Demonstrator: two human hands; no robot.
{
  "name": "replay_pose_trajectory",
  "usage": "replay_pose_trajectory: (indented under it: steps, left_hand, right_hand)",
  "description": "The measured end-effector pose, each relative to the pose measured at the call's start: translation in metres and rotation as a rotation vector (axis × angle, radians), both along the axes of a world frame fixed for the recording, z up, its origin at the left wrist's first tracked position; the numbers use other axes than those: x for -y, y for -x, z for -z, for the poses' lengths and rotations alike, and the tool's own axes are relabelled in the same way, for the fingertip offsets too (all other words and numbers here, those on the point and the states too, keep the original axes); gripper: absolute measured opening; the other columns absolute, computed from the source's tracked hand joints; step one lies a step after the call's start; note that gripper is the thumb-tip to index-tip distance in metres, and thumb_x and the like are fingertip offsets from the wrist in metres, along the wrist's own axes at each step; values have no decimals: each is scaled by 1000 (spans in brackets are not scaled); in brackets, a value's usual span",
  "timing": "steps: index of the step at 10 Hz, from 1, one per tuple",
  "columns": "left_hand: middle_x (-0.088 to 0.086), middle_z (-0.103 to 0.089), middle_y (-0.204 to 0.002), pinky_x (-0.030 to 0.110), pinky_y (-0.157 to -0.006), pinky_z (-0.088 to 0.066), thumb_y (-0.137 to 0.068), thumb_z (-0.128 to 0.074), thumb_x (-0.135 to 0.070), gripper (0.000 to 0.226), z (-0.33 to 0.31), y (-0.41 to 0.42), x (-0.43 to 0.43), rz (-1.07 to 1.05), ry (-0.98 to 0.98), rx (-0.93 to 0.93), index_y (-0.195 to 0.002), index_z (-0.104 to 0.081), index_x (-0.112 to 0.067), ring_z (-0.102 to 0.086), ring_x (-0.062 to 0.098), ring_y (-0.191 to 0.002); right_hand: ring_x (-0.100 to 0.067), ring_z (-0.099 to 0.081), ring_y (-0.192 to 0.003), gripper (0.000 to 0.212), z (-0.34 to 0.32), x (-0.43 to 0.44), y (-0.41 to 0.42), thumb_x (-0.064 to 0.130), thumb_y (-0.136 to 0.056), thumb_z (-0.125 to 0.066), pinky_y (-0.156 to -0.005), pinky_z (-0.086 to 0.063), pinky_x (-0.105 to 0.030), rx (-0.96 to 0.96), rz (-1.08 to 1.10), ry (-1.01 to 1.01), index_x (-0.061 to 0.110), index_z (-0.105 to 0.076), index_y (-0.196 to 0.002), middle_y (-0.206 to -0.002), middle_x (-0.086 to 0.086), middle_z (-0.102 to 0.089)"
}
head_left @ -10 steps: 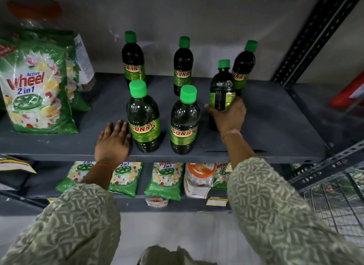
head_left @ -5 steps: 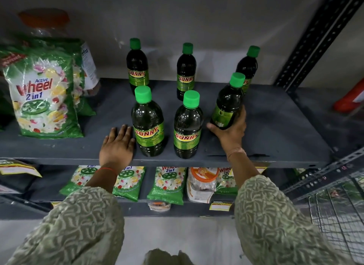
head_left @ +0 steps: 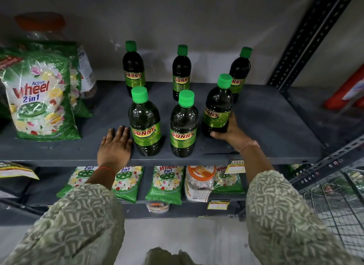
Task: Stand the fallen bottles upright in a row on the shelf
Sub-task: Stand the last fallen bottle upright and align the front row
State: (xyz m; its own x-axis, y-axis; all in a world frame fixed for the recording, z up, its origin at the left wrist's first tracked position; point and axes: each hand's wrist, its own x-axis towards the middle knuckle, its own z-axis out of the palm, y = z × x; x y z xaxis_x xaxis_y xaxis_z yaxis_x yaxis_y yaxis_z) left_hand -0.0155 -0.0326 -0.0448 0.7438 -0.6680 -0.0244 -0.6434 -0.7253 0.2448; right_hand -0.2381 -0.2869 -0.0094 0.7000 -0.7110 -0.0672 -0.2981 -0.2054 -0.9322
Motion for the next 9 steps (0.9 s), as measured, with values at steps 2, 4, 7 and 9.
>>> replay_pose_trajectory:
  steps: [2, 4, 7, 9]
  left_hand:
    - [1, -12, -158, 42, -119, -11, -96, -23, -33, 52, 2, -1, -2, 0, -5, 6, -145, -13, -19, -8, 28, -145]
    - [1, -12, -157, 42, -119, -11, -96, -23, -32, 51, 0, 0, -2, -1, 9, 2, -145, -14, -18, -7, 28, -145]
    - [1, -12, -157, 41, -119, -11, -96, -23, -33, 51, 0, 0, -2, -7, 17, -4, -145, -14, -19, -7, 27, -145]
    - [3, -14, -157, 43, -118, -11, -96, -25, -31, 51, -2, 2, -2, 2, 27, 1, -145, -15, -17, -9, 30, -144]
  right_hand:
    - [-28, -49, -118, 81, 13, -21, -13, 5, -55, -84, -100, -41, -38, 110, 311, 56, 5, -35, -120, -124, -13, -51]
    - [-31, -46, -125, 66, 10, 0, -2, -6, -72, -68, -106, -36, -44, -4, 123, -15, 3, -33, -127, -132, -17, -50]
    - [-26, -53, -115, 72, 12, -23, -14, 10, -60, -82, -98, -43, -36, 42, 327, 111, 5, -44, -122, -123, -13, -59]
    - [-28, -59, -106, 61, 15, -48, 3, 18, -62, -83, -87, -47, -31, 15, 384, 169, 5, -50, -112, -115, -16, -63]
